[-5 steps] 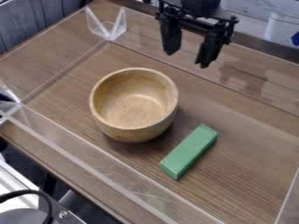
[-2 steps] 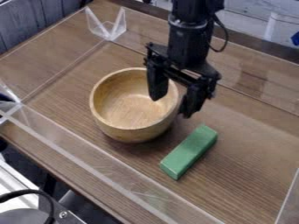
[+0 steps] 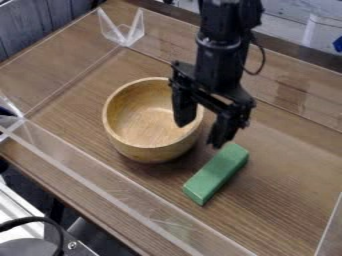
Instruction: Put the green block in the brown bowl
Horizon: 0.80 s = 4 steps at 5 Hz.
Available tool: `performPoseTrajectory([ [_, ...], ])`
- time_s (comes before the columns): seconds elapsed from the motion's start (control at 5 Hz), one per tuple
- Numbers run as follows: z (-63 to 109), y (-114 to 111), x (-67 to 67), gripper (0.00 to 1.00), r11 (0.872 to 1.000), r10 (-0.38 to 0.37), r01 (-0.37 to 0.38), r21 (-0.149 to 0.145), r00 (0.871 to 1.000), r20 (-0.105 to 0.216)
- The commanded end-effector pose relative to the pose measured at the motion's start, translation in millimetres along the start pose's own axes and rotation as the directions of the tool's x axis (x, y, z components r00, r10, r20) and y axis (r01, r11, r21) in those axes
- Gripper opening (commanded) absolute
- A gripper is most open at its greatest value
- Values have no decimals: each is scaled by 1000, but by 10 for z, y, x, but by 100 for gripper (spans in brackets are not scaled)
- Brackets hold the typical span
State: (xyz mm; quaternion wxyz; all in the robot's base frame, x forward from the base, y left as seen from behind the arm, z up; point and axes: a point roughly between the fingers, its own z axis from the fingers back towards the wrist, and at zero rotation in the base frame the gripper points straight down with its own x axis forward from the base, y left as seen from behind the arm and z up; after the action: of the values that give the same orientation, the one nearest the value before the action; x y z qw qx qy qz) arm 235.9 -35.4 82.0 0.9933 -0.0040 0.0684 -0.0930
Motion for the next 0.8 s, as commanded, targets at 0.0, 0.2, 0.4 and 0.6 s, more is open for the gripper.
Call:
performPoseTrajectory([
  [0.0, -2, -57, 36, 100, 1000, -31, 31, 0, 998, 51],
  [0.2, -106, -100, 51, 100, 999, -44, 44, -5, 998, 52],
  [0.4, -197, -145, 72, 100, 998, -55, 55, -3, 997, 48],
  [0.6, -293, -153, 82, 100, 998, -63, 63, -5, 997, 42],
])
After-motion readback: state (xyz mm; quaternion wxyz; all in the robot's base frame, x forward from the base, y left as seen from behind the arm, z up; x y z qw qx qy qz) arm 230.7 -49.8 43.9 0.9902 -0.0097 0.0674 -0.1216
